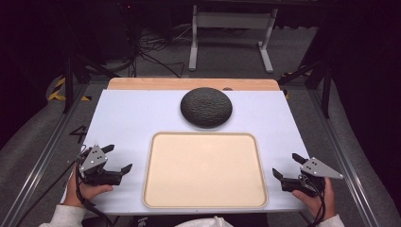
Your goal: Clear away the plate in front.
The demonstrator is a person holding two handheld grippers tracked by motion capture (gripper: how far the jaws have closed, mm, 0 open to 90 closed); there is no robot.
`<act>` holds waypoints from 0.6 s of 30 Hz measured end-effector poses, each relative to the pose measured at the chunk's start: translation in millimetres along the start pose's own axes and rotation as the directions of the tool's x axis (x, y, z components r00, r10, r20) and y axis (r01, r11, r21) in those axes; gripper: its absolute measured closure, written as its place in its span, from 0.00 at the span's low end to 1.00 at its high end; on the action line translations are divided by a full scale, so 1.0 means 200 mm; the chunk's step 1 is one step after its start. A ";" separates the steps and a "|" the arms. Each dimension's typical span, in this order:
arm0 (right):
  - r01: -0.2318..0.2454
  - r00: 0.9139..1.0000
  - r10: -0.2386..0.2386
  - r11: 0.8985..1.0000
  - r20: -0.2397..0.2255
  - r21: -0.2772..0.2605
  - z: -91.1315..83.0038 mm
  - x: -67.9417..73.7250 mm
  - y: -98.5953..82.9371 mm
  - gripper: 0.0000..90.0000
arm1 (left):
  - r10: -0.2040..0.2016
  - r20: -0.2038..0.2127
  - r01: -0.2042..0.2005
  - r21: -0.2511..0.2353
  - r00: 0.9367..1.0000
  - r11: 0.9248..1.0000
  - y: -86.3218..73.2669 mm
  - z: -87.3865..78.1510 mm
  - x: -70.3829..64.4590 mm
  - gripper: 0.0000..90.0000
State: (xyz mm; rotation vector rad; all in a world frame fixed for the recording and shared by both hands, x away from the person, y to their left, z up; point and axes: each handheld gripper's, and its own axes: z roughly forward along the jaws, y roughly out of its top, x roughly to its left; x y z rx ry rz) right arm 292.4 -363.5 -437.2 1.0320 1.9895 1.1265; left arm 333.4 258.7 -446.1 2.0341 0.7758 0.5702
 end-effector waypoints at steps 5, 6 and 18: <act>0.005 1.000 -0.005 1.000 0.001 -0.002 -0.01 0.01 0.00 0.09 | 0.006 0.036 -0.007 0.011 0.999 1.000 0.00 0.01 -0.02 0.11; 0.005 1.000 -0.005 1.000 0.001 -0.002 0.00 0.01 0.00 0.09 | 0.015 0.037 -0.015 0.014 0.999 1.000 0.00 0.00 -0.02 0.11; 0.015 1.000 -0.014 1.000 -0.009 0.005 0.01 0.02 0.01 0.09 | 0.011 0.074 -0.008 -0.036 0.997 0.999 0.04 0.00 0.02 0.08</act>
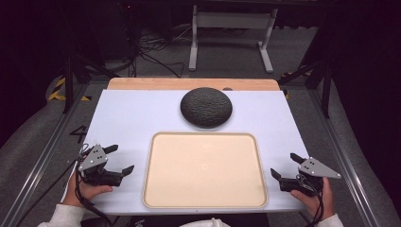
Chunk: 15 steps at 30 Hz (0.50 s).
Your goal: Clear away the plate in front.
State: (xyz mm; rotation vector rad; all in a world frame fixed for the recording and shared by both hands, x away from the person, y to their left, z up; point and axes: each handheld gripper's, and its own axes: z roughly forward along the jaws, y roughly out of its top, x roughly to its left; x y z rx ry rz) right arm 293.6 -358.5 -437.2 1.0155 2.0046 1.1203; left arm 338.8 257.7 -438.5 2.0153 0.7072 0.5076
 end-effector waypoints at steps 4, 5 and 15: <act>-0.005 1.000 0.005 1.000 -0.002 0.001 0.00 0.00 0.00 0.09 | 0.013 0.012 -0.013 0.006 1.000 1.000 0.05 0.03 0.03 0.07; -0.004 1.000 0.004 1.000 -0.001 0.002 0.00 0.00 0.00 0.09 | 0.018 0.013 -0.018 0.009 1.000 1.000 0.06 0.04 0.04 0.07; 0.000 1.000 0.000 1.000 -0.002 0.014 0.02 0.00 0.00 0.09 | 0.103 0.008 -0.103 0.032 0.995 0.994 0.27 0.18 0.13 0.07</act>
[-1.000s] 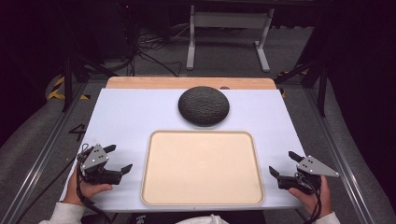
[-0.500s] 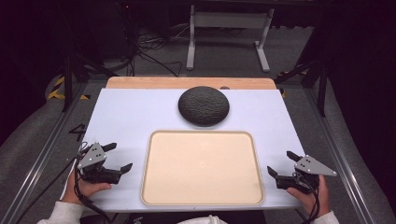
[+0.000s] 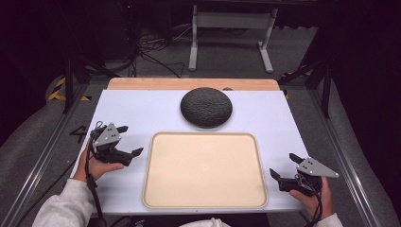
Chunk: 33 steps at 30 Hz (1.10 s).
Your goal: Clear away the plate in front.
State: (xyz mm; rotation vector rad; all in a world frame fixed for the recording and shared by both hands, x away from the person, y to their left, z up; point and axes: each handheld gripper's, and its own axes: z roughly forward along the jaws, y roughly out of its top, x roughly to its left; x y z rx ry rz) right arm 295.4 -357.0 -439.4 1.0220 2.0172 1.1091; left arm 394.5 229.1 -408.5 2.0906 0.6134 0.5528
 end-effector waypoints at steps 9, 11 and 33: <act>0.000 1.000 0.000 1.000 0.000 -0.005 0.00 0.00 0.00 0.09 | 0.142 0.022 -0.142 0.031 0.990 0.989 0.23 0.28 0.03 0.13; 0.000 1.000 0.000 1.000 0.001 -0.003 0.00 0.00 0.00 0.09 | 0.171 0.027 -0.173 0.067 0.985 0.983 0.27 0.37 0.02 0.14; -0.007 1.000 0.007 1.000 -0.006 0.008 0.01 0.00 -0.02 0.09 | 0.389 0.028 -0.380 0.287 0.921 0.879 0.48 0.95 -0.08 0.19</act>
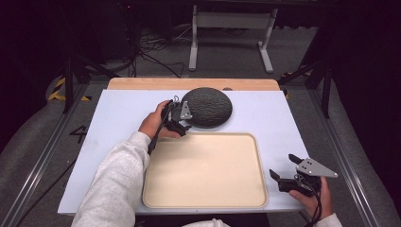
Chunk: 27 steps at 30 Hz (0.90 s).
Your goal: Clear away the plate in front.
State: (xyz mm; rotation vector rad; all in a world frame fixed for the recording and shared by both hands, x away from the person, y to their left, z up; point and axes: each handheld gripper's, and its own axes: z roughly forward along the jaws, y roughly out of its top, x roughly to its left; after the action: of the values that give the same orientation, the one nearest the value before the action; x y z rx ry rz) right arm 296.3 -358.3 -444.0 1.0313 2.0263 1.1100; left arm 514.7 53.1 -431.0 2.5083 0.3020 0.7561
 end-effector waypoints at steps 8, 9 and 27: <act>-0.005 1.000 0.005 1.000 -0.001 0.002 0.00 -0.01 0.00 0.09 | 0.095 -0.062 -0.093 0.049 0.993 0.995 0.07 0.09 -0.04 0.24; -0.006 1.000 0.006 1.000 0.000 0.003 0.00 -0.01 0.00 0.09 | 0.110 -0.065 -0.106 0.058 0.992 0.993 0.08 0.10 -0.05 0.24; -0.008 1.000 0.008 1.000 -0.018 0.003 0.00 0.00 0.00 0.09 | 0.432 -0.157 -0.409 0.161 0.888 0.898 0.18 0.17 -0.22 0.83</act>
State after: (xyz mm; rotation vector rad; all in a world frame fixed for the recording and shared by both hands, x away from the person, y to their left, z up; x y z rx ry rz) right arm 296.5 -358.9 -444.5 1.0347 2.0398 1.1246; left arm 500.8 -6.2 -456.7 2.6566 -0.1504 1.1843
